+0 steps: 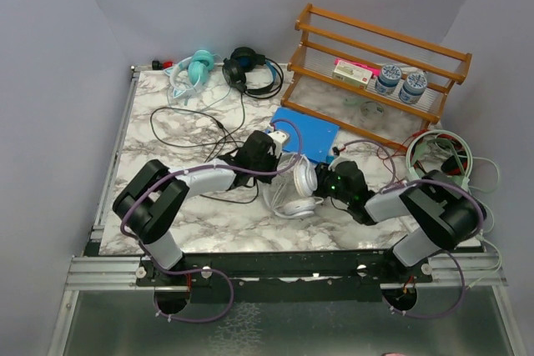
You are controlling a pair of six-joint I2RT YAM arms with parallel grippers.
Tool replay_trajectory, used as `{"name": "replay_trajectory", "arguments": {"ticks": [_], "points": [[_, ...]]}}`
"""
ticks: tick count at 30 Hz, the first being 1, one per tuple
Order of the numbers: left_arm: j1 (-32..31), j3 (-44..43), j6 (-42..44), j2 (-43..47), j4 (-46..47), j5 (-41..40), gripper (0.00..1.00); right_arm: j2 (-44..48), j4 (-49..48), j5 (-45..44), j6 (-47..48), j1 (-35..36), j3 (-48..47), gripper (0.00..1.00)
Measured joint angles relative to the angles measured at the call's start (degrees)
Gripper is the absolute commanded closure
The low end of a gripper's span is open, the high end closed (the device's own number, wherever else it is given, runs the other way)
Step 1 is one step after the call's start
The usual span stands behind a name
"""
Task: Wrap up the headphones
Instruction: Place the headphones at the center of the board.
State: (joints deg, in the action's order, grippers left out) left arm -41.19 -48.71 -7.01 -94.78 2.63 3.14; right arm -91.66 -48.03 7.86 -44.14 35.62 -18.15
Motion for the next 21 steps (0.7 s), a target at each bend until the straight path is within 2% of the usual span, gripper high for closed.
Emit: {"name": "replay_trajectory", "arguments": {"ticks": [6, 9, 14, 17, 21], "points": [[-0.59, -2.36, 0.22, -1.03, -3.61, -3.37, 1.00, 8.44, 9.44, -9.20, 2.36, -0.07, 1.66, 0.50], [-0.46, -4.00, 0.48, -2.08, -6.25, -6.34, 1.00, 11.58, 12.79, -12.59, 3.34, -0.04, 2.29, 0.39], [-0.35, -6.45, 1.75, -2.91, -9.73, -9.90, 1.00, 16.59, 19.71, -18.18, 3.63, 0.07, 2.29, 0.32], [-0.37, -6.93, 2.36, -2.95, -10.82, -10.82, 1.00, 19.23, 25.11, -21.16, 3.48, 0.07, 1.46, 0.22], [-0.46, -7.61, 3.52, -3.37, -12.07, -10.80, 1.00, 25.22, 32.22, -23.78, 4.33, 0.09, 1.16, 0.15]]}}
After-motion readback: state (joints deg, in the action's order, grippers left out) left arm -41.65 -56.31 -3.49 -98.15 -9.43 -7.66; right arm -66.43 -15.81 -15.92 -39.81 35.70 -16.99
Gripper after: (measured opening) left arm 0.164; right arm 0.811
